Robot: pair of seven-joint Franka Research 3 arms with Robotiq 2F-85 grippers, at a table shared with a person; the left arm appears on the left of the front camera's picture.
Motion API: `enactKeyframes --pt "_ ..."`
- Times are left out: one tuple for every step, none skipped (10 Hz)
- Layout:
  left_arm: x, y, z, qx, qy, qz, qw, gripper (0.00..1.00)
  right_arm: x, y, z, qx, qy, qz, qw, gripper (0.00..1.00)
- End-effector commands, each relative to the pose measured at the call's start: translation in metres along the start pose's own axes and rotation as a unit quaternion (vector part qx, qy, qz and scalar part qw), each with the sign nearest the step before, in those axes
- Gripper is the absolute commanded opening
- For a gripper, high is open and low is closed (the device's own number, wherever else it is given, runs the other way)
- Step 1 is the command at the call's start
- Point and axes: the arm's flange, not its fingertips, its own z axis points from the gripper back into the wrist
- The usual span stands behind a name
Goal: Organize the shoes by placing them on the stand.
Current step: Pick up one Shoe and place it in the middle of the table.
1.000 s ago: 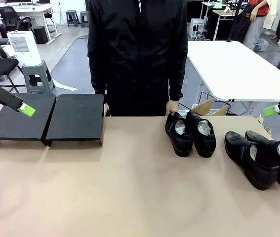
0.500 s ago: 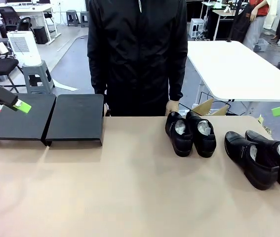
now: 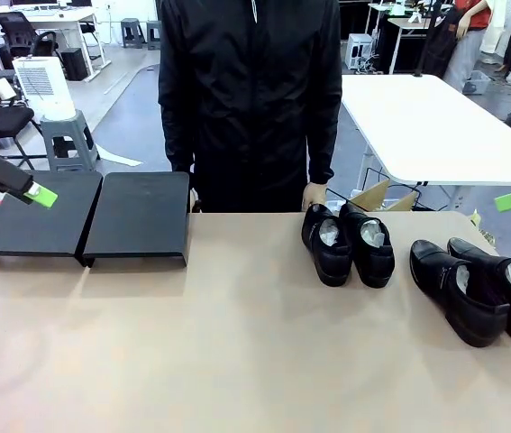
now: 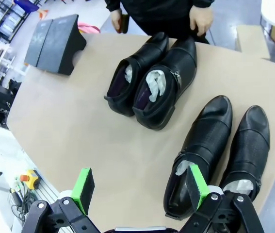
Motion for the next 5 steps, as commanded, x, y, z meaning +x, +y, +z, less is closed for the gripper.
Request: enactKeyframes --pt "-0.0003 -0.0001 0.0012 -0.006 -0.003 -0.005 1.000 1.00 -0.0012 -0.0007 0.0001 0.008 -0.006 0.007 1.000 1.00" --pt "-0.0003 -0.0001 0.0012 -0.006 -0.003 -0.005 1.000 1.00 -0.0012 -0.0007 0.0001 0.008 -0.006 0.007 1.000 1.00" --pt "-0.0003 -0.0001 0.0012 -0.006 -0.003 -0.005 1.000 1.00 -0.0012 -0.0007 0.0001 0.008 -0.006 0.007 1.000 1.00" --pt "-0.0003 -0.0001 0.0012 -0.006 -0.003 -0.005 1.000 1.00 -0.0012 -0.0007 0.0001 0.008 -0.006 0.007 1.000 1.00" --pt "-0.0003 -0.0001 0.0012 -0.006 -0.003 -0.005 1.000 1.00 -0.0012 -0.0007 0.0001 0.008 -0.006 0.007 1.000 1.00"
